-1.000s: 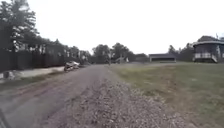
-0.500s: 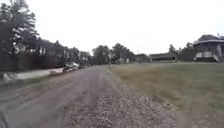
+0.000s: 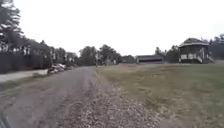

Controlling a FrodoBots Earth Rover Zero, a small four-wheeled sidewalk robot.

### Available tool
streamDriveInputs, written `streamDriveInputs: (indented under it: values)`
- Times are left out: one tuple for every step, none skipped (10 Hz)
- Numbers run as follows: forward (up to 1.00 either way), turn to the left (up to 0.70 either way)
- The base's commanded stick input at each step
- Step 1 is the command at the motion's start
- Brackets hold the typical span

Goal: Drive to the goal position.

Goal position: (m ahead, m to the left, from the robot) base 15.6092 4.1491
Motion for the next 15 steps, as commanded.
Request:
streamDriveInputs:
  values:
    - [0.7,0.0]
    - [0.7,0.0]
    - [0.7,0.0]
    - [0.7,0.0]
    - [0.7,0.0]
    - [0.7,0.0]
    - [0.7,0.0]
    - [0.7,0.0]
    - [0.7,0.0]
    - [0.7,0.0]
    - [0.7,0.0]
    - [0.7,0.0]
    - [0.7,0.0]
    - [0.7,0.0]
    - [0.7,0.0]
